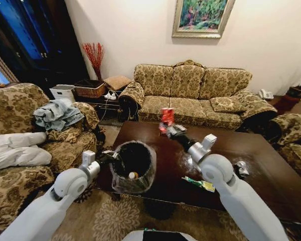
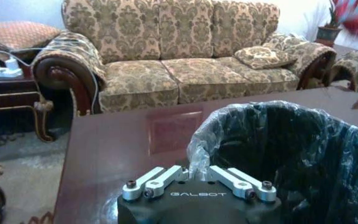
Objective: Move to the front of the table and place the trash on the table into the trash bin.
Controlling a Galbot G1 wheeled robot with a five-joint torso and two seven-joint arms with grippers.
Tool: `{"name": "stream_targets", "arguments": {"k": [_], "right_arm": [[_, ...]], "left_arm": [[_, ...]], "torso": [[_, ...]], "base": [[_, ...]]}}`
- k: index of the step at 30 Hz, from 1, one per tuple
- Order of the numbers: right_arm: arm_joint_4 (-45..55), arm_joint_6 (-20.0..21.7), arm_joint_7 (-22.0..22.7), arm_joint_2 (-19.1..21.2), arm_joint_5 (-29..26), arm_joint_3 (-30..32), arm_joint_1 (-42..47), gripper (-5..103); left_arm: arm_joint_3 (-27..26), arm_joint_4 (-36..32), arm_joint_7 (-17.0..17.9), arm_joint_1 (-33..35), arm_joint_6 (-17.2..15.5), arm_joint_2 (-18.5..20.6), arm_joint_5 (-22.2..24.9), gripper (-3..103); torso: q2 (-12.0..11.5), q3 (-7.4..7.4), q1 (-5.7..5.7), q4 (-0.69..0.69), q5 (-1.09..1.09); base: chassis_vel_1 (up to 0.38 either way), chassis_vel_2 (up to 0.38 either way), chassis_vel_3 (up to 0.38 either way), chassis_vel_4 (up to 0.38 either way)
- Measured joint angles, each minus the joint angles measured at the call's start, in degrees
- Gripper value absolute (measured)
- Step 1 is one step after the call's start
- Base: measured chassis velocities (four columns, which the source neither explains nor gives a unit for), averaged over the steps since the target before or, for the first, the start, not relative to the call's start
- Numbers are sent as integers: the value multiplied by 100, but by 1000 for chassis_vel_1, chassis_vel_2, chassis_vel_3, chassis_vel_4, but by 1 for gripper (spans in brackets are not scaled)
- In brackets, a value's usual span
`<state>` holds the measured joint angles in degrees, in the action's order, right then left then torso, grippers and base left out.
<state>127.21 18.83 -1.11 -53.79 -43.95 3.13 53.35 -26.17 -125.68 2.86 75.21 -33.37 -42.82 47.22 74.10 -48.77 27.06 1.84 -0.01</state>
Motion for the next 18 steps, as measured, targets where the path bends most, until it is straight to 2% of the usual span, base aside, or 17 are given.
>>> {"name": "stream_targets", "arguments": {"k": [1, 2, 6, 8, 11, 13, 14, 17, 18], "right_arm": [[-212, -225, -300, -191, 485, -255, 89, 21], [-212, -225, -300, -191, 485, -255, 89, 21], [-455, -428, -685, -530, 1117, -731, 315, 21], [-547, -480, -722, -560, 1371, -902, 352, 19], [-586, -488, -721, -554, 1464, -991, 358, 20], [-597, -486, -666, -475, 1594, -1112, 369, 29], [-597, -486, -666, -475, 1594, -1112, 369, 29], [-506, -482, -664, -322, 1668, -1061, 401, 45], [-467, -482, -676, -280, 1671, -1018, 416, 45]], "left_arm": [[81, 10, 42, -90, -14, 38, 67, 4], [81, 10, 42, -90, -14, 38, 67, 4], [166, 39, 58, -93, -23, 32, 79, 4], [177, 57, 59, -66, -23, -16, 62, 4], [178, 68, 59, -47, -23, -50, 49, 4], [133, 97, 57, -19, -22, -91, 38, 4], [133, 97, 57, -19, -22, -91, 38, 4], [76, 123, 57, -21, -6, -97, 32, 4], [71, 124, 56, -25, -4, -97, 31, 4]], "torso": [[0, 0, 0, 0, 2], [0, 0, 0, 0, 2], [0, -1, 1, 1, 1], [0, 0, 0, 1, 0], [0, 0, 0, 1, -1], [0, 0, 1, 1, 0], [0, 0, 1, 1, 0], [0, -1, 1, 1, 2], [0, 0, 1, 1, 1]], "base": [[0, 0, 0, 0], [0, 0, 0, 0], [0, 0, 0, 0], [0, 0, 0, 0], [0, 0, 0, 0], [0, 0, 0, 0], [0, 0, 0, 0], [0, 0, 0, 0], [0, 0, 0, 0]]}}
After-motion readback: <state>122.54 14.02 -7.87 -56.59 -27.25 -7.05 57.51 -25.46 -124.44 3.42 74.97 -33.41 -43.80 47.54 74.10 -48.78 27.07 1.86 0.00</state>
